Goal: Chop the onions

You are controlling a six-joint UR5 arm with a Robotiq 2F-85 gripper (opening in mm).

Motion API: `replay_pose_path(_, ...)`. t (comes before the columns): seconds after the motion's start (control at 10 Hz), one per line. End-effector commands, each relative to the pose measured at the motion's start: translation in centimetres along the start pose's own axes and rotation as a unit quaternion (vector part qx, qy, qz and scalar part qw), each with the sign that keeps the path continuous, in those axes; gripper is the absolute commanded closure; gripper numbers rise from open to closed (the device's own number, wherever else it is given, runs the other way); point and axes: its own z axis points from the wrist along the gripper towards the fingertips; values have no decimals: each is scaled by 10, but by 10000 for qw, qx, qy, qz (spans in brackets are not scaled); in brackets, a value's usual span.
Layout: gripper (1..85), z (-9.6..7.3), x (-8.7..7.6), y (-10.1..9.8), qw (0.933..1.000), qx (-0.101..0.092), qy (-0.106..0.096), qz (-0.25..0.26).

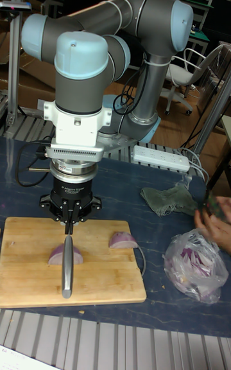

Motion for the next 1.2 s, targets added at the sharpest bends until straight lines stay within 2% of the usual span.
replay_pose_path(0.0, 840, 0, 0, 0, 10000, -54, -30, 10)
replay_pose_path(1.1, 840, 2, -1, -4, 10000, -24, -19, -29)
